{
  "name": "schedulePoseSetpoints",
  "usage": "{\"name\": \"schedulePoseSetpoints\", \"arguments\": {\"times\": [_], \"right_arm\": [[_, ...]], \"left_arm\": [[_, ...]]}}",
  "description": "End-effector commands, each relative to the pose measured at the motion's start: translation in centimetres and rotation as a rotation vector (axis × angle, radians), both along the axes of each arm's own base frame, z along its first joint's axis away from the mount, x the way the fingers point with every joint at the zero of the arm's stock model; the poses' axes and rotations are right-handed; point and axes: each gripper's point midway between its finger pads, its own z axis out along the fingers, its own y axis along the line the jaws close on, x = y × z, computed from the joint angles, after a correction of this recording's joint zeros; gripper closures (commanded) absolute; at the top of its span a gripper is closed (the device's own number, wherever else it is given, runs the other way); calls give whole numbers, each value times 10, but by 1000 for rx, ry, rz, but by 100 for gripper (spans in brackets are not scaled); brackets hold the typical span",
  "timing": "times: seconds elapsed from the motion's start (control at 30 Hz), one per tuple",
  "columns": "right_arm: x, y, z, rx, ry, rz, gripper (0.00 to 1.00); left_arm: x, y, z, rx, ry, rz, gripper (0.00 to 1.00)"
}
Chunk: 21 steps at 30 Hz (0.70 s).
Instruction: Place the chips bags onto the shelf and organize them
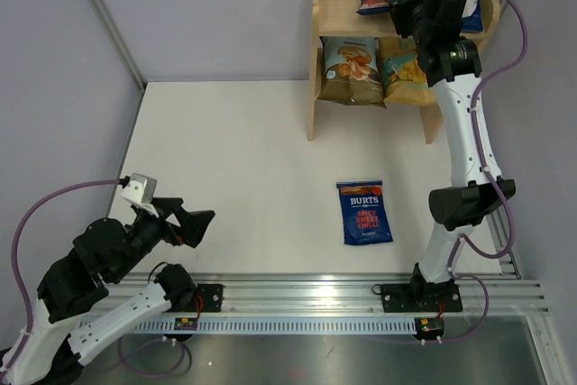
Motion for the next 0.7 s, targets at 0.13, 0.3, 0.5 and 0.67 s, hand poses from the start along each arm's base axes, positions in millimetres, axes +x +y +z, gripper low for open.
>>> {"name": "schedulePoseSetpoints", "arguments": {"times": [0.13,0.3,0.5,0.67], "right_arm": [[-12,-21,10,-145,18,-55,49],[-17,-25,9,-205,35,-61,26],[-24,-33,16,-304,38,-74,25],[-26,-31,14,-354,49,-44,24]], "left_arm": [[0,-3,13,-18,-51,-25,1],[1,-5,11,-7,-42,-30,1],[1,-8,10,-2,-34,-39,1],[0,-11,10,1,-28,-53,1]]}}
